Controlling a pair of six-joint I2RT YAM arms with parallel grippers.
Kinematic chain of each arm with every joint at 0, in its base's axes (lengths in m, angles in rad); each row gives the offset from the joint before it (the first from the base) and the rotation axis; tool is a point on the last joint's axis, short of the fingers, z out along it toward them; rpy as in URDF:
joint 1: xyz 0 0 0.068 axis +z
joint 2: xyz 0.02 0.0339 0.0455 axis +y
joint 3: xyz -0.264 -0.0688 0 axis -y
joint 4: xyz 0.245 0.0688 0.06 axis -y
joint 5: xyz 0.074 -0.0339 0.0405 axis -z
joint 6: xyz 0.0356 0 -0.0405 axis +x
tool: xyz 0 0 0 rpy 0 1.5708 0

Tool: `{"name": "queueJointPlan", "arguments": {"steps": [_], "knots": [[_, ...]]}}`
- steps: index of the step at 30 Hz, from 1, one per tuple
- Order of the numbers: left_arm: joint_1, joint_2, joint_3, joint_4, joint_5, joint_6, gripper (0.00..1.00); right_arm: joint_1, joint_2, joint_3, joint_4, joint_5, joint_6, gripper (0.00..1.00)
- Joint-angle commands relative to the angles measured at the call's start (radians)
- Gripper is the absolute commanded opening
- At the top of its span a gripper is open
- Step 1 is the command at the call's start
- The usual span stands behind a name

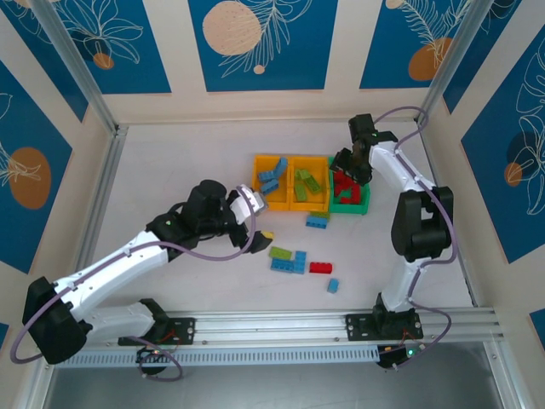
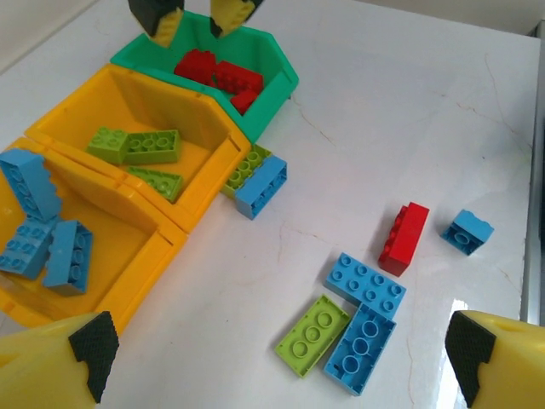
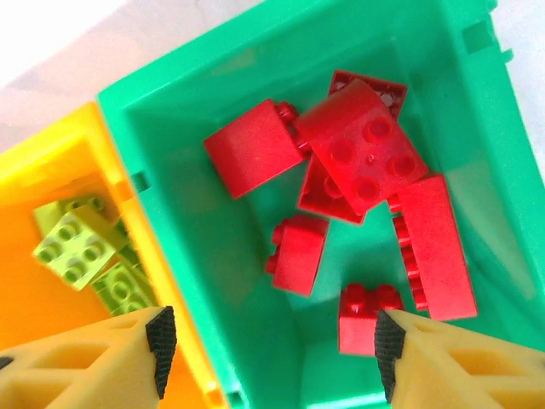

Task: Sort the legos into containers by color

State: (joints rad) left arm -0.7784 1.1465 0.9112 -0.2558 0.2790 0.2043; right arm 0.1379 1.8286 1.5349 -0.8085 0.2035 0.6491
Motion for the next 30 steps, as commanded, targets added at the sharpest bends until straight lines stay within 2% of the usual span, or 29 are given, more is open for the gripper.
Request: {"name": "queueJointPlan", "arguments": {"steps": [1, 4, 6, 9, 14, 20, 26, 30], "knots": [[-0.021, 0.037, 0.003, -0.053, 0.072, 0.093, 1.00, 0.005, -0.164, -0.050, -0.045, -0.024, 0.000, 0.66], [-0.088, 0.082, -0.001, -0.108, 0.074, 0.289, 1.00, 0.002, -0.291, -0.127, -0.043, -0.001, 0.018, 0.67], [-0.156, 0.124, -0.003, -0.132, -0.026, 0.398, 1.00, -0.010, -0.371, -0.178, -0.039, 0.008, 0.041, 0.69], [-0.218, 0.197, -0.005, -0.121, -0.095, 0.477, 1.00, -0.027, -0.451, -0.238, -0.031, 0.007, 0.057, 0.72], [-0.273, 0.310, -0.041, -0.006, -0.138, 0.522, 1.00, -0.045, -0.482, -0.250, -0.053, -0.002, 0.053, 0.72], [-0.280, 0.436, -0.046, 0.102, -0.151, 0.520, 0.97, -0.061, -0.450, -0.250, -0.052, -0.083, 0.065, 0.72], [-0.280, 0.531, -0.004, 0.096, -0.123, 0.515, 0.87, -0.064, -0.425, -0.251, -0.052, -0.119, 0.073, 0.72], [-0.281, 0.557, 0.011, 0.074, -0.103, 0.516, 0.73, -0.064, -0.423, -0.260, -0.052, -0.125, 0.078, 0.72]]}}
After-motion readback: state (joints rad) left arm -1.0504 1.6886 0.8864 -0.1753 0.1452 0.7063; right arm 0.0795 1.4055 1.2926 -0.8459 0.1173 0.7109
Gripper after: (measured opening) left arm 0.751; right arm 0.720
